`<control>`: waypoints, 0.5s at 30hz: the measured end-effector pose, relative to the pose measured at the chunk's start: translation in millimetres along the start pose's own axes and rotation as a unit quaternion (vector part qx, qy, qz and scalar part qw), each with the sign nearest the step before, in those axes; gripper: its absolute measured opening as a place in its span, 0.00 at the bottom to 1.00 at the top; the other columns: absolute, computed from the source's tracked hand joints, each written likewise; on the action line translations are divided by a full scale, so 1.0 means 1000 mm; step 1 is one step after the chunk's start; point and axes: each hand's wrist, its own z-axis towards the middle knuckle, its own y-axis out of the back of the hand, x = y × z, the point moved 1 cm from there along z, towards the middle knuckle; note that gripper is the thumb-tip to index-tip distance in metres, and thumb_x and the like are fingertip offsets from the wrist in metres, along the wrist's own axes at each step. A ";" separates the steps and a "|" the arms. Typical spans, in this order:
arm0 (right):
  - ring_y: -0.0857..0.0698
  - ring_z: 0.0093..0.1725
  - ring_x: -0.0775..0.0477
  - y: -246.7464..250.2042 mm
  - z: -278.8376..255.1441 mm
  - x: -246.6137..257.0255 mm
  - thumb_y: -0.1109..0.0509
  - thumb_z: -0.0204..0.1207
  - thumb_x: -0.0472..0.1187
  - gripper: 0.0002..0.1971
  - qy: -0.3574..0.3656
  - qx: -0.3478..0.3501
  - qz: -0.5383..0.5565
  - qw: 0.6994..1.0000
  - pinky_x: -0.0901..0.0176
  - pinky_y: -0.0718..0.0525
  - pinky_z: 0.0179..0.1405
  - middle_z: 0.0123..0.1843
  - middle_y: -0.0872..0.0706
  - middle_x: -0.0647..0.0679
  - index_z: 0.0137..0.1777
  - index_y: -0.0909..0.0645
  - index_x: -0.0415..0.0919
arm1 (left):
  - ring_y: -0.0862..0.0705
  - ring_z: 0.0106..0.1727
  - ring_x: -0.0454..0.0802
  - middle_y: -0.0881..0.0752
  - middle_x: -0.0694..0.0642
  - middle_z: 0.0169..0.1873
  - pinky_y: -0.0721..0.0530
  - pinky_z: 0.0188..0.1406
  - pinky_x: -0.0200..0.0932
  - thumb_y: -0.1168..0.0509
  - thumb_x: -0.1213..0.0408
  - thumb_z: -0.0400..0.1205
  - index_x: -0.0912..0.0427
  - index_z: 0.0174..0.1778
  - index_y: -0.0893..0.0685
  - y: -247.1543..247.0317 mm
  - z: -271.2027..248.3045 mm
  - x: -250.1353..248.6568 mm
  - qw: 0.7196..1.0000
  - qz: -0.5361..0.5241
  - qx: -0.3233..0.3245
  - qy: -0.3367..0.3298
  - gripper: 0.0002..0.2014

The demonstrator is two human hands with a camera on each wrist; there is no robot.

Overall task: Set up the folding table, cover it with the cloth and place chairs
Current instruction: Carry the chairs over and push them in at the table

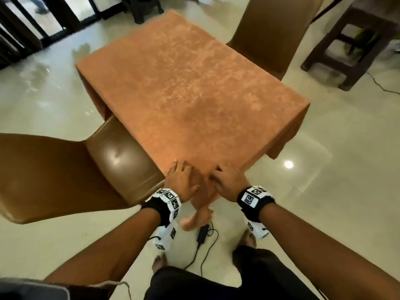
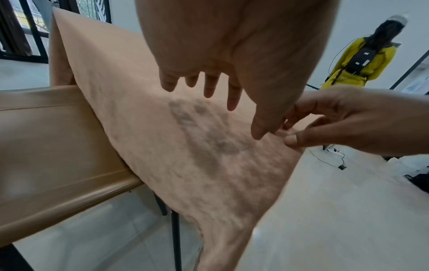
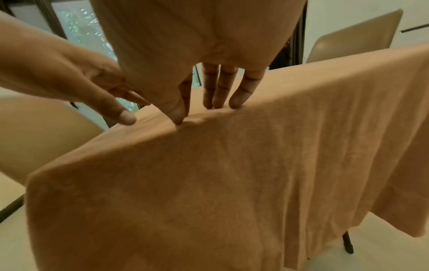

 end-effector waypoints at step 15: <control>0.26 0.67 0.36 0.104 0.002 -0.213 0.28 0.77 0.46 0.21 -0.139 0.043 0.086 0.986 0.45 0.20 0.66 0.73 0.29 0.45 0.70 0.20 0.47 | 0.21 0.54 0.64 0.21 0.59 0.57 0.20 0.53 0.54 0.41 0.49 0.75 0.53 0.55 0.16 0.002 0.081 -0.186 1.000 -0.017 0.021 0.003 0.18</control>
